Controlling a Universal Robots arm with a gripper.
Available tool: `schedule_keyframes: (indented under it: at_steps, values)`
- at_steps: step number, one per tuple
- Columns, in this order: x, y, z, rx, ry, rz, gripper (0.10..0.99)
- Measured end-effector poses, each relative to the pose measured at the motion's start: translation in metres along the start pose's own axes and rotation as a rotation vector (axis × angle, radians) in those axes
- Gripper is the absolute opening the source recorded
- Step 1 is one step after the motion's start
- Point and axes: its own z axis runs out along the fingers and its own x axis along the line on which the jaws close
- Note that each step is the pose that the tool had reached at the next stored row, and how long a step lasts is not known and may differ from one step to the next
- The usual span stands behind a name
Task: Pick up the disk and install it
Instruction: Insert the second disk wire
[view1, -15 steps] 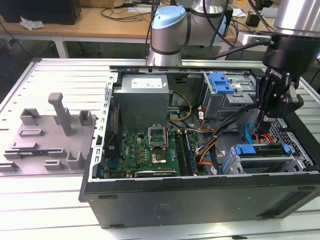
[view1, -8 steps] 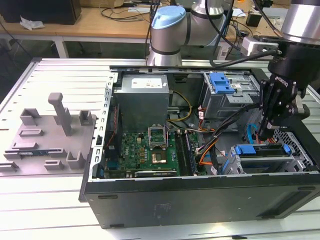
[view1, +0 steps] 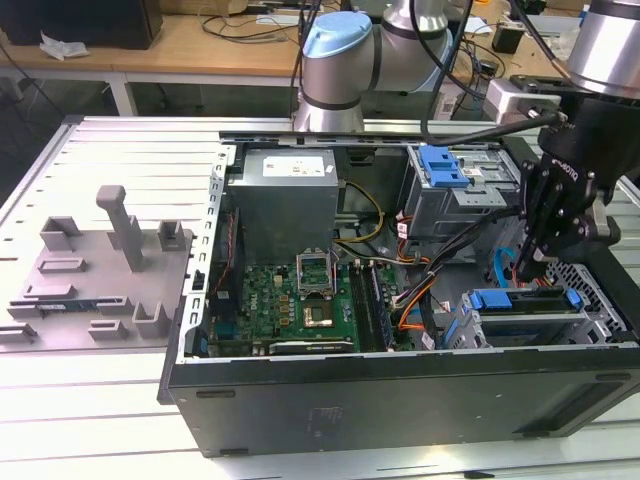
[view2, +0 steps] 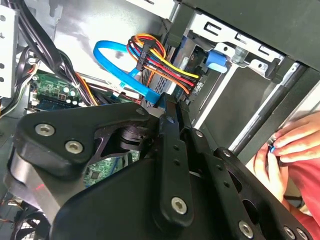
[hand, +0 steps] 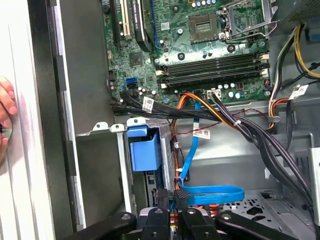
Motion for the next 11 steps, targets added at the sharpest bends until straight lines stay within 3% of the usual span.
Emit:
schedule_keyframes:
  at_steps: [2,5,7,11]
  values:
    - [0.0016,0.0007,0.0003,0.001,-0.0106,-0.001,0.161]
    - [0.0067,0.0022,0.0009,0.005,-0.0347,-0.003,0.161]
    - [0.011,0.002,0.0014,0.007,-0.059,-0.007,0.161]
    - [0.015,0.0025,0.0018,0.008,-0.0717,-0.016,0.161]
